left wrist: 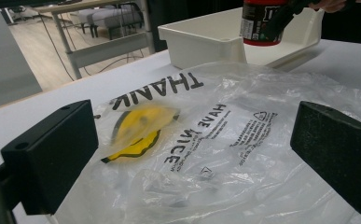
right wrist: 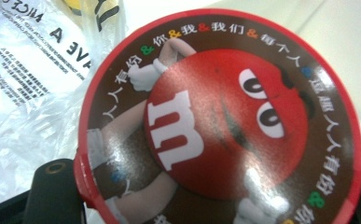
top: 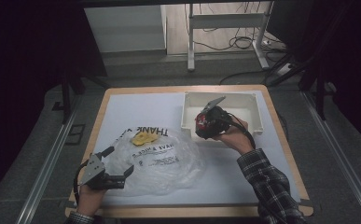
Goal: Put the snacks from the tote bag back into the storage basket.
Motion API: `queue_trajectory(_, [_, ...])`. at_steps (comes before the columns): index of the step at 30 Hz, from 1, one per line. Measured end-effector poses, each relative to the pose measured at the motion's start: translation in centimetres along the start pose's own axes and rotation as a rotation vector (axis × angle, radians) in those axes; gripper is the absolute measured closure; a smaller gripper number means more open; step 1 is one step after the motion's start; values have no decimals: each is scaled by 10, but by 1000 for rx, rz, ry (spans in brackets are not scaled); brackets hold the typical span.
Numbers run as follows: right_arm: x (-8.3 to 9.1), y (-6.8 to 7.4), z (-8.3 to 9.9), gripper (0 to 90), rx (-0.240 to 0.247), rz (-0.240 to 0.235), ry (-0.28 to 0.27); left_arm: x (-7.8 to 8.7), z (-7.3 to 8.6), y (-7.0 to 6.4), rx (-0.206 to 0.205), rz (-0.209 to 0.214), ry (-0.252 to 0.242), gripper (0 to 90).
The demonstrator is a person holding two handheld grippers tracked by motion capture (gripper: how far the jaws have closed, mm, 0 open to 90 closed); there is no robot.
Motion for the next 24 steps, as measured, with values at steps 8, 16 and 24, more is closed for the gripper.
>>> queue_trajectory(8, [-10,-8,-3,257,11,6,7,0,0,0,-1,0,-1,6])
queue_trajectory(16, [-22,-18,-5,257,7,-4,7,0,0,0,-3,0,0,6])
queue_trajectory(24, [-34,-20,-11,257,24,-14,7,0,0,0,-4,1,1,6])
Point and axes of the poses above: each handheld gripper's, and its own axes: x roughly backward along the jaws, z roughly out of its underside, y roughly to its left, the point moved 2 cm from there along -x, roughly forward along the jaws, and after that the axes turned 3 degrees about z, right-handed, at the moved point
